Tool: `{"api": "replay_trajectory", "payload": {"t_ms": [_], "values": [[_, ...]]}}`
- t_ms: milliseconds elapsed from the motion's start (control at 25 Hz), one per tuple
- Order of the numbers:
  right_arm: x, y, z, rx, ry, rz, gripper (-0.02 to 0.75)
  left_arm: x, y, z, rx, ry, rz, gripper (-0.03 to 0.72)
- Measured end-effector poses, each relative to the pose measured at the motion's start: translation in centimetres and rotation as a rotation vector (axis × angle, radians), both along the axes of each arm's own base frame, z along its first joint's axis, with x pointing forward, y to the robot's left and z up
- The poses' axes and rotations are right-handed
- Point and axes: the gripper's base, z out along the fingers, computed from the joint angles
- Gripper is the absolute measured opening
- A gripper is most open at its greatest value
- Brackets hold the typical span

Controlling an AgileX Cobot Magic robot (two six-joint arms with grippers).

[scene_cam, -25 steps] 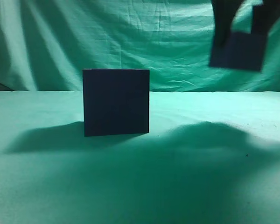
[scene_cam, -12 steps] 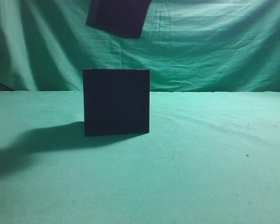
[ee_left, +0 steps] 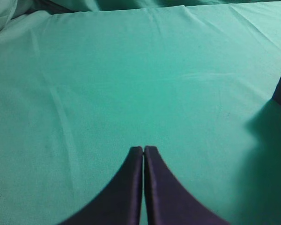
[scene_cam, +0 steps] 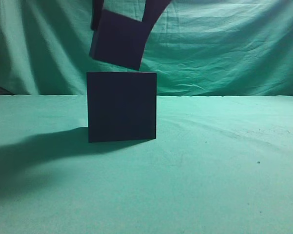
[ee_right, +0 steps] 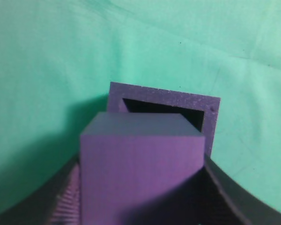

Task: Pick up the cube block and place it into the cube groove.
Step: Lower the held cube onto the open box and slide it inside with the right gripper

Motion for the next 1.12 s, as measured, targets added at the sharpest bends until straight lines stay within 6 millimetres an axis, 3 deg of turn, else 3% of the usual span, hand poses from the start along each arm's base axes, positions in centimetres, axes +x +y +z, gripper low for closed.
{"api": "replay_trajectory", "payload": {"t_ms": [240, 640, 1120], "values": [[0.5, 0.4, -1.3, -0.015, 0.017, -0.013, 0.432, 0.0, 0.0, 0.0, 0.000, 0.000, 0.000, 0.000], [0.5, -0.5, -1.5, -0.128, 0.020, -0.011, 0.432, 0.0, 0.0, 0.0, 0.000, 0.000, 0.000, 0.000], [0.6, -0.5, -1.5, -0.139, -0.010, 0.051, 0.432, 0.0, 0.0, 0.0, 0.000, 0.000, 0.000, 0.000]]}}
